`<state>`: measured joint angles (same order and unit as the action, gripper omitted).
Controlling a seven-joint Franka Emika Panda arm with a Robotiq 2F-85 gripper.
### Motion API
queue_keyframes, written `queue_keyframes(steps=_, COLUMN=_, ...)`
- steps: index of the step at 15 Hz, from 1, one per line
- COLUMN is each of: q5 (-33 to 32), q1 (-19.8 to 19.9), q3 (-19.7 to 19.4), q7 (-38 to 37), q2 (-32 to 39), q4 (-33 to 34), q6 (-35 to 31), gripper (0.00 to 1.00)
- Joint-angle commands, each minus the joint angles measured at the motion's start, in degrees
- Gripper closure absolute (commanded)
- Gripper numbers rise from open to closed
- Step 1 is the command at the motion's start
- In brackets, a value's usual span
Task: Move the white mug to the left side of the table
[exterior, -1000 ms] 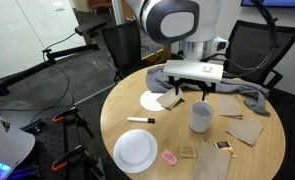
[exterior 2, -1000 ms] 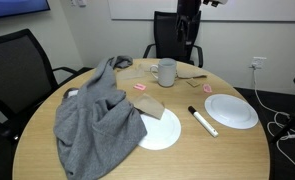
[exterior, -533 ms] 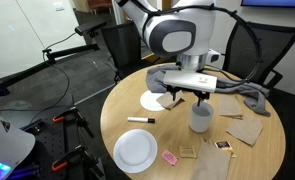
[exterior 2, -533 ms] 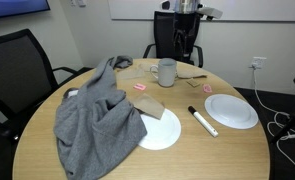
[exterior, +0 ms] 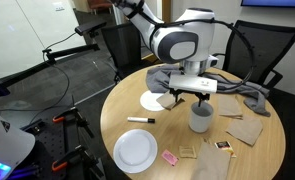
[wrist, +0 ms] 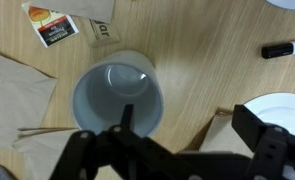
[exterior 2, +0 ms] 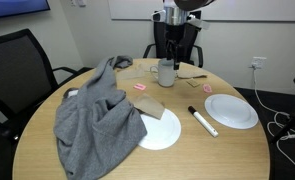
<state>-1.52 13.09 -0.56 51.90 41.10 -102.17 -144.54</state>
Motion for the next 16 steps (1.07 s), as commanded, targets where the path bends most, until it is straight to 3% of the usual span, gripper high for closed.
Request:
queue_keyframes(steps=1, q5=-2.24, q1=-0.53, q3=-0.16, q7=-2.71, q2=3.61, q4=4.91, q6=1.22, gripper=0.00)
queue_keyframes(steps=6, q5=-2.75, q1=-0.95, q3=-0.19, q7=-4.55, q2=7.08, q4=9.29, q6=2.55, gripper=0.00)
queue_keyframes(steps=7, q5=-2.82, q1=-0.90, q3=-0.06, q7=-4.83, q2=7.76, q4=9.91, q6=2.51, gripper=0.05)
queue_keyframes(steps=9, q5=-2.90, q1=-0.89, q3=0.13, q7=-5.53, q2=8.53, q4=10.71, q6=2.68, gripper=0.29)
queue_keyframes(steps=11, q5=-2.77, q1=-0.82, q3=0.31, q7=-5.62, q2=9.23, q4=11.36, q6=2.92, gripper=0.37)
queue_keyframes(steps=16, q5=-2.73, q1=-0.73, q3=0.34, q7=-6.38, q2=10.03, q4=12.32, q6=3.48, gripper=0.78)
